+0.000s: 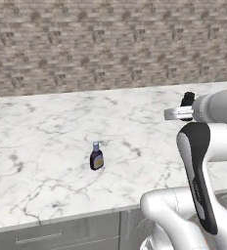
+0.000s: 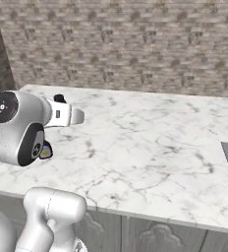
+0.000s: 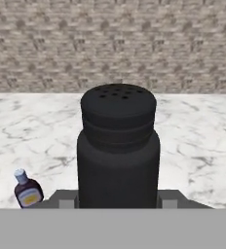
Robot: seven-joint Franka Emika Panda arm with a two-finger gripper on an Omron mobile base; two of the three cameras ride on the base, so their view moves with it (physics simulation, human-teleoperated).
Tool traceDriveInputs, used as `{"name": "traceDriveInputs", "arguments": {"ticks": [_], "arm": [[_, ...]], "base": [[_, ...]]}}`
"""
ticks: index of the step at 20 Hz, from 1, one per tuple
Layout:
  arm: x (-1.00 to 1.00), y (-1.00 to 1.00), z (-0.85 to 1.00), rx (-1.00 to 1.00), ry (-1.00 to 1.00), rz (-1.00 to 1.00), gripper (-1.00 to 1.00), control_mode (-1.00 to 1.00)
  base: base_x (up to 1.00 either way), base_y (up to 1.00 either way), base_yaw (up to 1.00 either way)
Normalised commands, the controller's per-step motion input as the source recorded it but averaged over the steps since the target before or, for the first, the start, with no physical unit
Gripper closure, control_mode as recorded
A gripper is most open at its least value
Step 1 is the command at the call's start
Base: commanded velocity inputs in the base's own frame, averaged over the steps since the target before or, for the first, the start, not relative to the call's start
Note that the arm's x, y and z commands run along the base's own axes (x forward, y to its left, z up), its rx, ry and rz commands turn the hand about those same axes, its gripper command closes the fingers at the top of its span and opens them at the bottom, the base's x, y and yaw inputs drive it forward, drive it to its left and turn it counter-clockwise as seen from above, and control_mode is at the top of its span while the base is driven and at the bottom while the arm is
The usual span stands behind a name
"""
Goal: Move the shaker and condiment bottle from the cabinet to the dining counter.
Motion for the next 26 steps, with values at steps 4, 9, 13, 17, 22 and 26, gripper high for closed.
{"name": "traceDriveInputs", "arguments": {"ticks": [4,9,13,17,22,26], "arm": [[0.83,0.0,-0.59,-0.01,0.14,0.16,1.0,-1.0],[0.91,0.0,-0.82,-0.05,0.16,0.25,1.0,-1.0],[0.73,-0.1,-1.0,-0.12,0.04,0.23,1.0,-1.0],[0.63,-0.17,-1.0,-0.12,0.0,0.18,1.0,-1.0],[0.6,-0.06,-0.9,-0.09,0.06,0.16,1.0,-1.0],[0.53,-0.03,-0.7,-0.02,0.04,0.12,1.0,-1.0]], "base": [[0.0,0.0,0.0],[0.0,0.0,0.0],[0.0,0.0,0.0],[0.0,0.0,0.0],[0.0,0.0,0.0],[0.0,0.0,0.0]]}}
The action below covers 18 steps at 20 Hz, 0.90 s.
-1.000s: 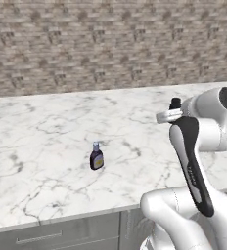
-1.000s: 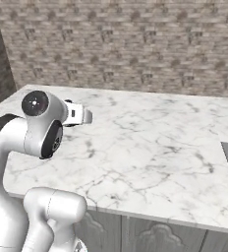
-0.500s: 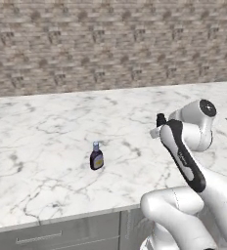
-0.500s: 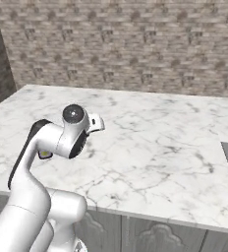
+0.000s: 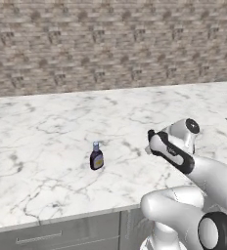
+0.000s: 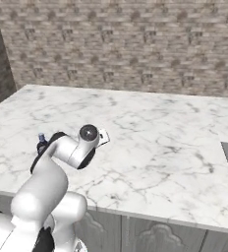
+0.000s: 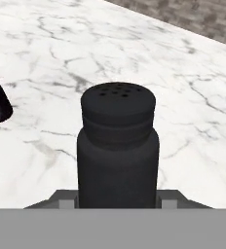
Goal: Move the shaker and condiment bottle from the cabinet to the dining counter.
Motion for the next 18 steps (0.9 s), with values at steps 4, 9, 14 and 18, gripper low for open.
{"name": "traceDriveInputs", "arguments": {"ticks": [4,9,14,18], "arm": [[0.42,-0.08,-0.09,0.06,0.13,0.07,1.0,-1.0],[0.35,-0.03,-0.09,0.02,0.13,0.04,1.0,-1.0],[0.31,0.0,-0.19,0.01,0.1,0.03,1.0,-1.0],[0.19,-0.02,-0.26,0.07,0.07,0.04,1.0,-1.0]], "base": [[0.0,0.0,0.0],[0.0,0.0,0.0],[0.0,0.0,0.0],[0.0,0.0,0.0]]}}
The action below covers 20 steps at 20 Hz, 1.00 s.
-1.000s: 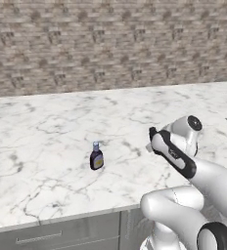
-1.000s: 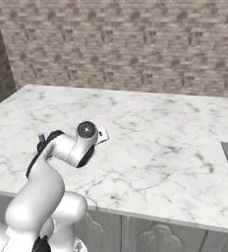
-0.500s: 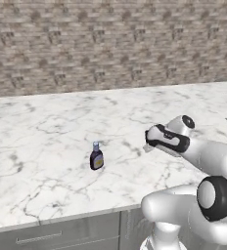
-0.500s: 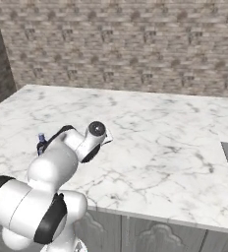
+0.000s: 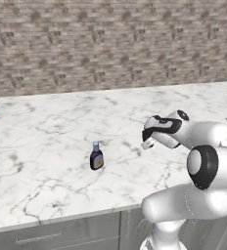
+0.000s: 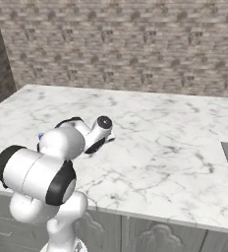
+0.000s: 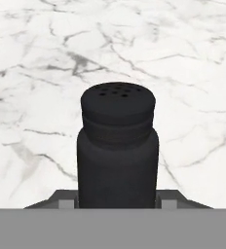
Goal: Move the shaker and condiment bottle from the cabinet to the dining counter.
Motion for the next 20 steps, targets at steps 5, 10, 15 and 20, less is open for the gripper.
{"name": "traceDriveInputs", "arguments": {"ticks": [5,10,15,20], "arm": [[0.03,-0.1,-0.31,0.13,0.0,0.06,1.0,-1.0],[0.0,-0.04,-0.31,0.04,0.01,0.06,1.0,-1.0],[0.0,0.0,-0.27,0.0,0.0,0.05,1.0,-1.0],[0.0,-0.03,-0.25,0.01,0.0,0.04,1.0,-1.0]], "base": [[0.0,0.0,0.0],[0.0,0.0,0.0],[0.0,0.0,0.0],[0.0,0.0,0.0]]}}
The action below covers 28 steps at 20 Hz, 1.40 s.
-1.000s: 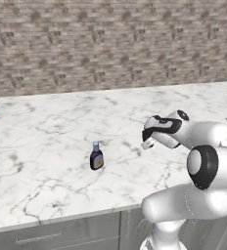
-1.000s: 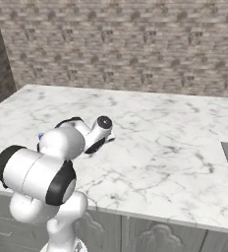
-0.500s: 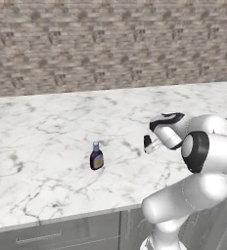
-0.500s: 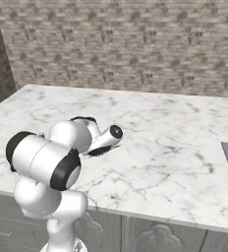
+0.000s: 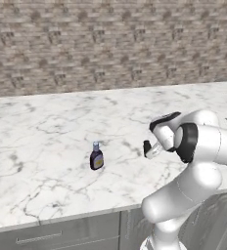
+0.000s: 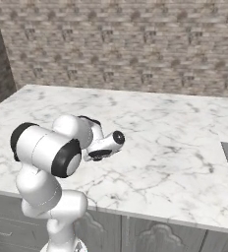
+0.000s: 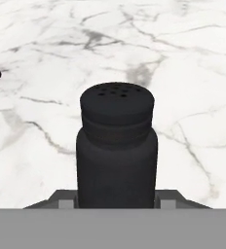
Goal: Move the shaker and condiment bottle from the cabinet to the dining counter.
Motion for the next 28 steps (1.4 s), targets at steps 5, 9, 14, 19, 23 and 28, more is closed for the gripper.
{"name": "traceDriveInputs", "arguments": {"ticks": [5,9,14,19,23,28], "arm": [[0.0,-0.12,-0.1,0.07,-0.01,0.02,1.0,-1.0],[0.0,-0.18,0.0,0.18,-0.02,0.0,1.0,-1.0],[0.0,-0.04,-0.04,0.08,-0.06,0.01,1.0,-1.0],[-0.01,0.0,0.0,0.0,-0.01,0.01,1.0,-1.0],[-0.03,0.0,0.0,0.0,0.0,0.02,1.0,-1.0],[-0.05,0.09,-0.08,-0.03,0.0,0.01,-1.0,-1.0]], "base": [[0.0,0.0,0.0],[0.0,0.0,0.0],[0.0,0.0,0.0],[0.0,0.0,0.0],[0.0,0.0,0.0],[0.0,0.0,0.0]]}}
